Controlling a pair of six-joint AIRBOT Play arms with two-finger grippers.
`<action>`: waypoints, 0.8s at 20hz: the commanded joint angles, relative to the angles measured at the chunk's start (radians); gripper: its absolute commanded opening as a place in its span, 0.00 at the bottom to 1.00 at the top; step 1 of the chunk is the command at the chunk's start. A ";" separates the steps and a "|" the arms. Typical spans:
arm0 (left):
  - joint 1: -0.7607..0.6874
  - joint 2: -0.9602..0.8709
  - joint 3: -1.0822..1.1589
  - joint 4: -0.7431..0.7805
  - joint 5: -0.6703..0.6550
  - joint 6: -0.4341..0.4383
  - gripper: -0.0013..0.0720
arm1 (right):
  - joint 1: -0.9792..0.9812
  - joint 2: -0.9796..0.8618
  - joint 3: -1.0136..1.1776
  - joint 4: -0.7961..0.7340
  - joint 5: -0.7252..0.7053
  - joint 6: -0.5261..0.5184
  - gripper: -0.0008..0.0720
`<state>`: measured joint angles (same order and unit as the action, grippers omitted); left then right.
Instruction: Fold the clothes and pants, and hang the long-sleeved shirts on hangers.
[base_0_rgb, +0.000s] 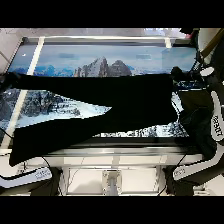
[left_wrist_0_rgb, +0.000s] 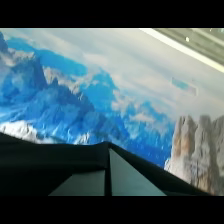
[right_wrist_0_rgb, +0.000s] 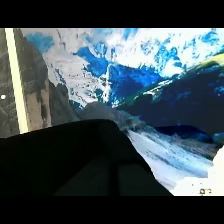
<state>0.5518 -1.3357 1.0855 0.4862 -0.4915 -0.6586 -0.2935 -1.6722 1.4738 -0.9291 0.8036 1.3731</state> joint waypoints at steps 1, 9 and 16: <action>0.047 0.002 -0.100 0.163 -0.088 -0.164 0.02 | 0.001 -0.003 0.001 -0.016 0.035 0.003 0.04; 0.145 0.004 -0.195 0.385 -0.156 -0.472 0.77 | 0.001 0.001 0.002 -0.026 0.128 0.030 0.64; 0.334 0.241 -0.163 0.402 -0.340 -0.528 0.98 | -0.117 0.179 0.001 -0.228 0.378 0.028 0.64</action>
<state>0.7879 -1.2079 0.9169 0.8555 -0.7471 -1.1500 -0.3553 -1.5719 1.4750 -1.0393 1.0409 1.3998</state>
